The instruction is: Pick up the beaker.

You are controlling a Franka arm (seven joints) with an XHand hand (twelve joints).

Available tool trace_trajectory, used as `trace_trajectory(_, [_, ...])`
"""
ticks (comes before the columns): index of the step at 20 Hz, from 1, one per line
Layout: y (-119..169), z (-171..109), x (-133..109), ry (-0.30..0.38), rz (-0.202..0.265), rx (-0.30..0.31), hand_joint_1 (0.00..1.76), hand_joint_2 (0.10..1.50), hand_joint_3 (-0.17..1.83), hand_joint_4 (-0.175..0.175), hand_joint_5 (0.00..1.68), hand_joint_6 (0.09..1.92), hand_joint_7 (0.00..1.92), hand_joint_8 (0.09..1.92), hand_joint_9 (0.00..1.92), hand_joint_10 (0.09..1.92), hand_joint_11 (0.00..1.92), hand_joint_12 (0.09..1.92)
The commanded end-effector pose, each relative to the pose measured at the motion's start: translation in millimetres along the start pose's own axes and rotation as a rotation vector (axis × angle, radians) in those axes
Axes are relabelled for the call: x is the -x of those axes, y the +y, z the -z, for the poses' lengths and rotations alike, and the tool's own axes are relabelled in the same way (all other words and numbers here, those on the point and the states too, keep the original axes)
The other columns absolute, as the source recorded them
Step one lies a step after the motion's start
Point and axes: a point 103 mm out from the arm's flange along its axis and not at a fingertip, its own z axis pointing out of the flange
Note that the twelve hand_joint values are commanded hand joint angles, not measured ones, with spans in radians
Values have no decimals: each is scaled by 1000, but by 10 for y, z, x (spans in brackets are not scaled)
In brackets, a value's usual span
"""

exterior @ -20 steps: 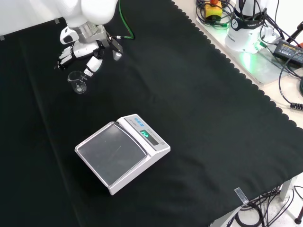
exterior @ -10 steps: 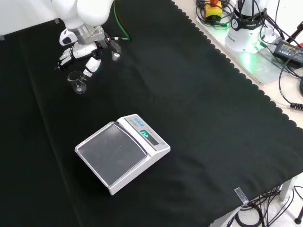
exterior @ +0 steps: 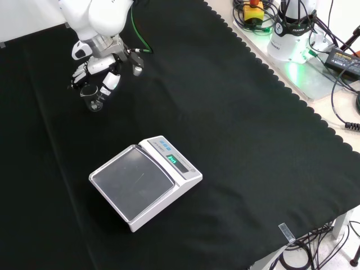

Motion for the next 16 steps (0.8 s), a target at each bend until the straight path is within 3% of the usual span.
trace_trajectory(1, [33,-70,14,19,8,35,364,1045,-141,-28,271,87,96,849,252,916,183,1521])
trace_trajectory(11, [140,-87,78,-13,28,208,607,1029,-152,-83,557,104,544,850,718,769,508,1379])
trace_trajectory(16, [200,-94,136,-32,24,262,803,1029,-175,-103,835,566,993,765,1145,613,729,1276])
